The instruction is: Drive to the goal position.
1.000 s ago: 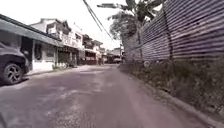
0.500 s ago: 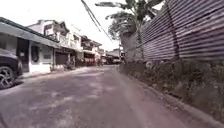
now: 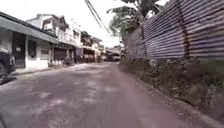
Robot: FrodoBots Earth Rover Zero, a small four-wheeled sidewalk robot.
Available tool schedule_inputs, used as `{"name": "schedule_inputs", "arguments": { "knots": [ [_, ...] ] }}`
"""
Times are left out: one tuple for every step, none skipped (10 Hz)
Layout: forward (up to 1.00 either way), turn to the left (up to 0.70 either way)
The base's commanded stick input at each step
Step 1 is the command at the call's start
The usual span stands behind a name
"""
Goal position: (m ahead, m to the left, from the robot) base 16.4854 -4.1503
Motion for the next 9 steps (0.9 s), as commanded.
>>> {"name": "schedule_inputs", "arguments": {
  "knots": [
    [0.70, 0.00],
    [0.70, 0.00],
    [0.70, 0.00],
    [0.70, 0.00],
    [0.70, 0.00],
    [0.70, 0.00],
    [0.70, 0.00],
    [0.70, 0.00],
    [0.70, 0.00]
  ]
}}
